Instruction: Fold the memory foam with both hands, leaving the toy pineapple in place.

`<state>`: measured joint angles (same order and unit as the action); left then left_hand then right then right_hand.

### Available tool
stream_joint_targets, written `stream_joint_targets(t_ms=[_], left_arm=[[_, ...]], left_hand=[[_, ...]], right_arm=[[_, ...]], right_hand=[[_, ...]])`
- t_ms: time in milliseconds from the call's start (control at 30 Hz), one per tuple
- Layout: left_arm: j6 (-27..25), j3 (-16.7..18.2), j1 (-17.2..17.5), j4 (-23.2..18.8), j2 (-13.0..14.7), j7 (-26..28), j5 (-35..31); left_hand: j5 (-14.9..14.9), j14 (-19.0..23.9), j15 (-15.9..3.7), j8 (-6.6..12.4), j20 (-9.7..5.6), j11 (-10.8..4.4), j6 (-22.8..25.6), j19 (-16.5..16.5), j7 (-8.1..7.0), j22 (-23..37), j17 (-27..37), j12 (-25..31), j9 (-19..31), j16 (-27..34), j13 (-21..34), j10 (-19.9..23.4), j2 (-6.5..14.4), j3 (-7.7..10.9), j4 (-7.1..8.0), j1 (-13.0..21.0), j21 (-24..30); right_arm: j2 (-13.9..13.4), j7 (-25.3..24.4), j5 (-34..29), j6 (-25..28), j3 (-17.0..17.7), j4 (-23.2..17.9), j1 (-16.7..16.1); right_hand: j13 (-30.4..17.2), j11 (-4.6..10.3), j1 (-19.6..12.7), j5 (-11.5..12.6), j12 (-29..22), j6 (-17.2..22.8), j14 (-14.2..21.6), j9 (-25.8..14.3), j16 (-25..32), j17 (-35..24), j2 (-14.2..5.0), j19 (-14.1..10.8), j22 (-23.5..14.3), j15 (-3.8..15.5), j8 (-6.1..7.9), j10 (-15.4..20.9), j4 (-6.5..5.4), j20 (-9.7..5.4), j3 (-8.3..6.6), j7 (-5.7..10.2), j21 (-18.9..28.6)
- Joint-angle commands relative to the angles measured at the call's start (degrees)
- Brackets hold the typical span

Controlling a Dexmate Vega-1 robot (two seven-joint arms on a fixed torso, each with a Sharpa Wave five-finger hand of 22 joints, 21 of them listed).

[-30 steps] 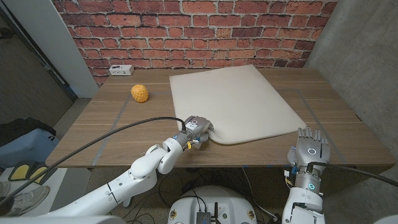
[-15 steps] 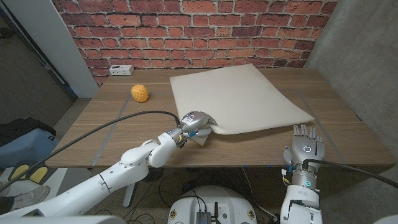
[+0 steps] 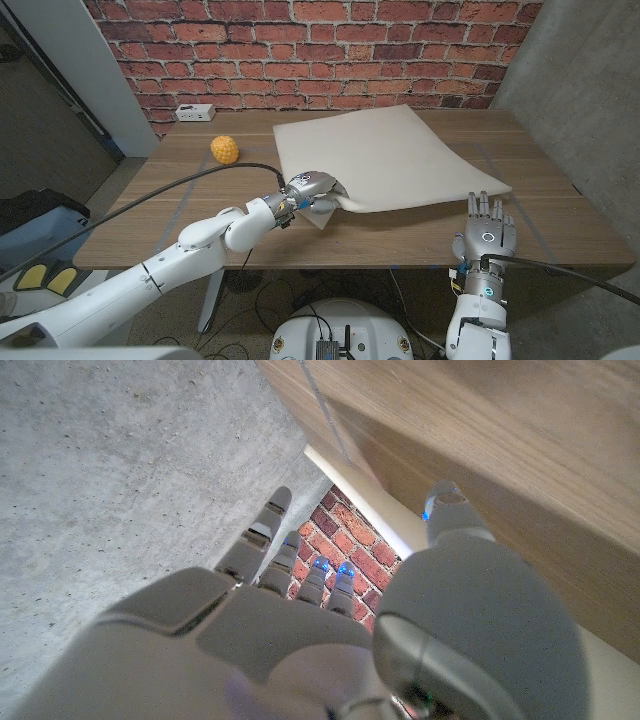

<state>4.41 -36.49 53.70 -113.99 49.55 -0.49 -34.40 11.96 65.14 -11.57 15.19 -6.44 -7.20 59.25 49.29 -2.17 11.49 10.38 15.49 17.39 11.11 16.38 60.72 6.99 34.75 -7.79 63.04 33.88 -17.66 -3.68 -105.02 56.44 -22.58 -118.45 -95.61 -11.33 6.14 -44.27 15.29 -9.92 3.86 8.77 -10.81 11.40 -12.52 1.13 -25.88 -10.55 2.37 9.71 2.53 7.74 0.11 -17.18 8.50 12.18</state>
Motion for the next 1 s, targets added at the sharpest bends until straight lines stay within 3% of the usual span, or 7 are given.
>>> stream_joint_targets(t_ms=[33,167,400,700,833,1000], left_arm=[[0.7,0.9,-2.0,-4.0,2.9,-11.3,4.1],[1.7,1.9,-1.5,-4.3,3.2,-11.7,6.5],[2.4,4.3,0.1,-5.1,4.0,-11.3,11.0],[2.3,3.8,-1.8,-6.9,5.4,-17.8,13.0],[1.8,4.1,-1.8,-7.6,5.9,-18.8,13.4],[2.5,4.8,-1.8,-7.3,6.5,-19.9,16.3]], left_hand=[[0.3,0.5,-1.02,0.54,-0.53,-0.99,0.1,-1.1,-0.27,0.2,0.1,0.5,0.7,0.1,1.9,1.1,2.5,1.01,1.28,-1.4,0.1],[0.5,0.3,-1.09,1.02,-0.61,-1.1,0.4,-1.7,-0.97,0.3,0.2,0.4,1.2,0.1,2.4,0.7,2.5,0.82,1.41,-1.5,0.2],[0.6,0.3,-1.14,1.26,-0.65,-1.34,0.2,-2.0,-1.05,0.3,0.2,0.5,1.7,0.2,2.9,0.7,2.5,0.61,1.54,-1.6,0.5],[0.8,0.2,-1.21,1.6,-0.71,-1.4,0.1,-2.2,-1.1,0.3,0.3,0.6,2.2,0.3,3.5,0.7,2.6,0.46,1.57,-1.6,0.7],[0.9,0.1,-1.15,1.77,-0.76,-1.58,-0.1,-2.8,-1.23,0.3,0.3,0.6,2.6,0.3,3.8,0.6,2.5,0.27,1.69,-1.7,0.8],[1.1,-0.1,-1.3,2.39,-0.69,-1.61,0.6,-3.3,-1.01,0.3,0.4,0.5,3.1,0.3,4.3,0.3,2.5,0.1,1.73,-1.7,0.9]], right_arm=[[-1.5,-1.3,0.3,1.0,-1.3,2.6,2.6],[-2.2,1.7,-0.4,0.3,-1.5,2.7,3.1],[-2.7,5.8,-2.5,-0.2,-1.4,2.9,3.6],[-2.9,4.7,-2.0,-0.1,-1.4,3.1,3.9],[-3.4,3.2,-0.4,-0.1,-1.5,3.3,4.2],[-3.7,3.0,-0.3,0.3,-1.7,3.9,4.9]], right_hand=[[-0.2,0.07,-0.2,0.6,-0.9,1.3,0.0,-0.1,-0.1,-0.1,-0.48,-0.1,-0.1,4.33,1.13,1.0,0.13,-0.42,-0.43,0.3,-0.1],[-0.2,0.57,-0.4,0.8,-1.6,3.3,0.7,-0.1,0.3,-0.1,-0.33,-0.2,-0.1,4.74,1.95,2.5,0.35,-0.47,-0.53,0.88,-0.1],[-0.2,0.88,-1.0,1.0,-1.7,3.7,1.3,-0.1,0.5,0.1,-0.11,-0.6,-0.1,4.56,2.03,3.0,0.82,-0.51,-0.75,1.09,0.1],[-0.1,1.22,-3.9,1.6,-2.0,5.8,1.8,0.0,0.7,0.3,-0.77,-0.9,0.0,5.08,2.64,4.3,1.84,-0.62,-2.07,1.47,0.1],[0.0,2.32,-4.7,1.9,-2.7,10.4,2.7,0.0,1.0,0.3,-1.14,-1.5,0.0,5.98,3.84,7.3,1.48,-0.71,-2.67,2.37,0.4],[0.1,3.71,-5.8,2.2,-3.6,19.0,5.4,0.2,1.8,0.4,-2.11,-2.9,0.0,6.98,5.74,13.2,1.21,-1.1,-3.77,2.83,0.7]])
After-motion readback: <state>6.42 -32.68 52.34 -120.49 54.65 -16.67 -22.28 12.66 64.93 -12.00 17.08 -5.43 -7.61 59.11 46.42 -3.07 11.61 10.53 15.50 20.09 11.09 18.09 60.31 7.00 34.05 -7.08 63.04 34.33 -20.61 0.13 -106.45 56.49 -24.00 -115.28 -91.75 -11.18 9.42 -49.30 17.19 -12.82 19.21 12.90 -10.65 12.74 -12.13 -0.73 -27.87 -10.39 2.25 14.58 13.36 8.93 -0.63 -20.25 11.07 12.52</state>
